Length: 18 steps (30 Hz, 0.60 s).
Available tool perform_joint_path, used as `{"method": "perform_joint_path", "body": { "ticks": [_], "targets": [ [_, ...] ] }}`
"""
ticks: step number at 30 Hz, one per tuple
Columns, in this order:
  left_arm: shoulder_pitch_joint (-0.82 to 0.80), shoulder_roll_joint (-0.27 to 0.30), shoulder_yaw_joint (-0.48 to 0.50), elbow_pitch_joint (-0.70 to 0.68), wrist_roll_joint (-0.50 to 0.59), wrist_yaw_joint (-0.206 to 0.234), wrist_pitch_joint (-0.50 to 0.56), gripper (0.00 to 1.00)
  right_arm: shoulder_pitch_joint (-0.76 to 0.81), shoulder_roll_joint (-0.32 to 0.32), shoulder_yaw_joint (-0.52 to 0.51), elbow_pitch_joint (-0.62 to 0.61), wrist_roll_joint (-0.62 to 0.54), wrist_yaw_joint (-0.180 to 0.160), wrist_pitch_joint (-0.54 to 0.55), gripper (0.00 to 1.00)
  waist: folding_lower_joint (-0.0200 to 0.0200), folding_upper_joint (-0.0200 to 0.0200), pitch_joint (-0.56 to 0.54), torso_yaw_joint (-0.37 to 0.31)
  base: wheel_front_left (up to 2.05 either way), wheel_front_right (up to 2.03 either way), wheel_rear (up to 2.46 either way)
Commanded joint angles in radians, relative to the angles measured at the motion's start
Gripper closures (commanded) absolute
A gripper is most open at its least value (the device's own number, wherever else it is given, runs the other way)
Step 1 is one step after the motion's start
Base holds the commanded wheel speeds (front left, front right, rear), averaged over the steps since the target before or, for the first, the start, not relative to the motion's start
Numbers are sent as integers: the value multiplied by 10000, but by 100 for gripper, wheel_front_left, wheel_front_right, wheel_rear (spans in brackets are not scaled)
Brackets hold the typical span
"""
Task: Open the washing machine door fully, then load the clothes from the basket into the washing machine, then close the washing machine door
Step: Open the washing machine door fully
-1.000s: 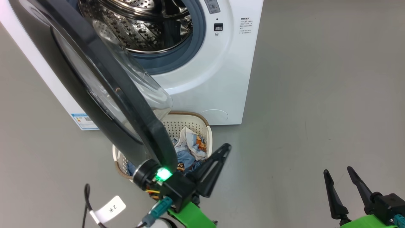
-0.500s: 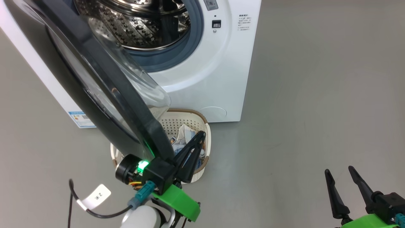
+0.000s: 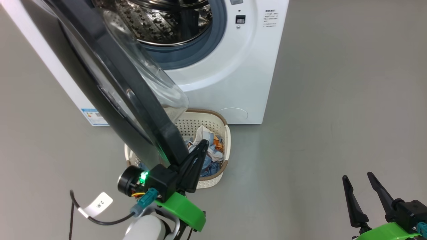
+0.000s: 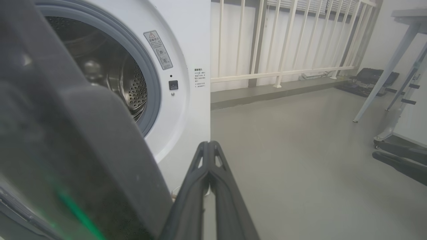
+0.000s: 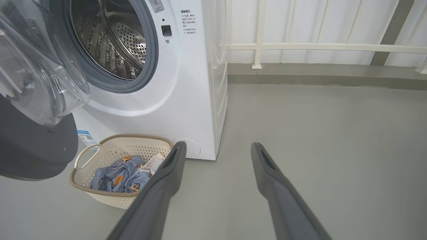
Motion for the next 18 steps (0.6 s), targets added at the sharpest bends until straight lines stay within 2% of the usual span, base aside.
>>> {"method": "perform_joint_path", "body": {
  "ticks": [1,18],
  "targets": [
    [-479,182,500,-95,-86,161,-77,100,-350,-162,240,-200,84,16,-122,0,0,0,32,66,0,0,0],
    [-319,211,348,-285,-195,384,-74,100,-391,-164,306,-109,117,16,-122,0,0,0,80,736,0,0,0]
  ]
}}
